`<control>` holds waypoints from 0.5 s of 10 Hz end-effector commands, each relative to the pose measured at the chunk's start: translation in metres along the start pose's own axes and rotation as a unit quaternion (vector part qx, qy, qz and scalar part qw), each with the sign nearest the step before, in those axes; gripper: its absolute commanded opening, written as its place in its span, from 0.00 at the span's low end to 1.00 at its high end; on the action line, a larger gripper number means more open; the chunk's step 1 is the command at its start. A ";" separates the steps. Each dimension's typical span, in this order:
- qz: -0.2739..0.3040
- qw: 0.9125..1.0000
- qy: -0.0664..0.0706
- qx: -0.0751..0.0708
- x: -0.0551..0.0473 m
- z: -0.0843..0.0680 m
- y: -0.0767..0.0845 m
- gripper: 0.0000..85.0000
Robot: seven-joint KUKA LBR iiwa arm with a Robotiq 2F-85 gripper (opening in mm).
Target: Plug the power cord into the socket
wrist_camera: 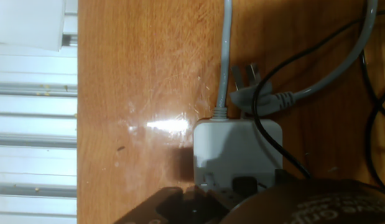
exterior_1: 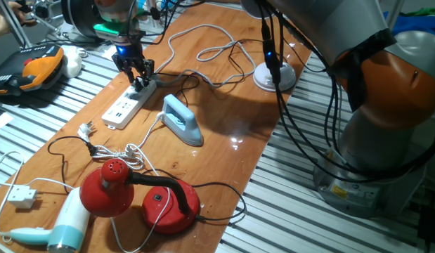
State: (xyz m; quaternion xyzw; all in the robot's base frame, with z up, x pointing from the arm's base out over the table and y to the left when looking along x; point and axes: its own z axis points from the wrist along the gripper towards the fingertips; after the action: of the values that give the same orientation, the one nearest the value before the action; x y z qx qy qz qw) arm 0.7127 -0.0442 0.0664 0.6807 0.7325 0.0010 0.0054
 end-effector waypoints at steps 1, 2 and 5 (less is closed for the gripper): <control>-0.003 1.000 -0.003 0.000 -0.001 -0.002 0.001 0.40; -0.007 1.000 -0.005 0.000 -0.002 -0.006 0.001 0.40; -0.017 1.000 -0.010 0.002 -0.007 -0.019 0.005 0.40</control>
State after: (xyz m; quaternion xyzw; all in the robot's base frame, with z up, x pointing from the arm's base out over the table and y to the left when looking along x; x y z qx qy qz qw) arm 0.7183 -0.0512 0.0864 0.6675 0.7444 -0.0077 0.0112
